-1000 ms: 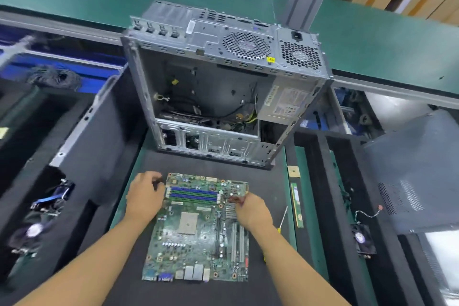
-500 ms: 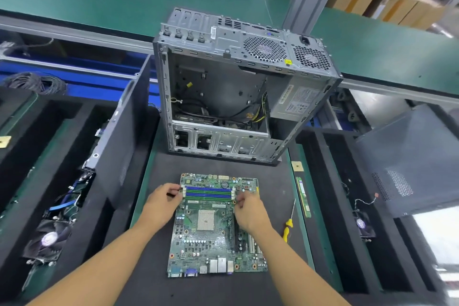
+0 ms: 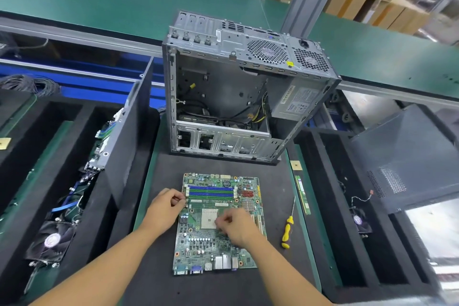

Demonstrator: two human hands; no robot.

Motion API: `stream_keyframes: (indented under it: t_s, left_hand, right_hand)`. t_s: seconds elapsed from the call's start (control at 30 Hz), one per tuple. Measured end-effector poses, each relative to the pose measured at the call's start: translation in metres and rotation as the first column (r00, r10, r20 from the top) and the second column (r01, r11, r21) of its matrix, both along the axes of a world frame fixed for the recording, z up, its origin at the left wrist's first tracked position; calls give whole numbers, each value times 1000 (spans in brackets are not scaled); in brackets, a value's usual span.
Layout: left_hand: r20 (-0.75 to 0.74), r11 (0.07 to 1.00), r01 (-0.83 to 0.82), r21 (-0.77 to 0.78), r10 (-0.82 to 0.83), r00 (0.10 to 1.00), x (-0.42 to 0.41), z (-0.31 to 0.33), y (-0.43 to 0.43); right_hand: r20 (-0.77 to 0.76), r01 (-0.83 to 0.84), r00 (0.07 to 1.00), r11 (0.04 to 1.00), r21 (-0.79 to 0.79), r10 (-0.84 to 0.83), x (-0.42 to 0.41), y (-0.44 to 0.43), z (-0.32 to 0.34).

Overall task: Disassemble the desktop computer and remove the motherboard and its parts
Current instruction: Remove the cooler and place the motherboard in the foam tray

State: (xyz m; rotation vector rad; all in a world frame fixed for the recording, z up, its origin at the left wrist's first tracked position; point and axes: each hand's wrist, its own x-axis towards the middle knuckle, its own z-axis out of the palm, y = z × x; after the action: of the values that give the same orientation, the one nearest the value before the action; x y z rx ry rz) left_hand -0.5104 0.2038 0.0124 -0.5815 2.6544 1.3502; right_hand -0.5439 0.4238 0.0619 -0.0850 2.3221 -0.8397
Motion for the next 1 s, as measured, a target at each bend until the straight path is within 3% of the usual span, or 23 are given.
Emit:
stream_keyframes:
  t_s: [0.2, 0.57, 0.67, 0.77, 0.87, 1.0]
  left_hand:
    - [-16, 1000, -5, 22, 5, 1000, 3, 0, 3]
    - [-1, 1000, 20, 22, -20, 1000, 4, 4, 2]
    - [10, 1000, -13, 11, 13, 1000, 0, 3, 3]
    - [44, 995, -99, 11, 98, 994, -7, 4, 8]
    - [86, 986, -166, 3, 165, 983, -13, 5, 13]
    - [168, 981, -196, -1, 193, 967, -18, 7, 15]
  right_hand:
    - [-61, -61, 996, 990, 125, 69, 8, -6, -4]
    - [-117, 0, 992, 954, 300, 37, 9, -10, 0]
    - [-197, 158, 974, 961, 225, -114, 1, 6, 6]
    - [-329, 325, 916, 907, 267, -231, -19, 34, 11]
    - [-268, 333, 933, 862, 383, -241, -41, 55, 12]
    - [-101, 343, 939, 862, 373, -330, -55, 61, 6]
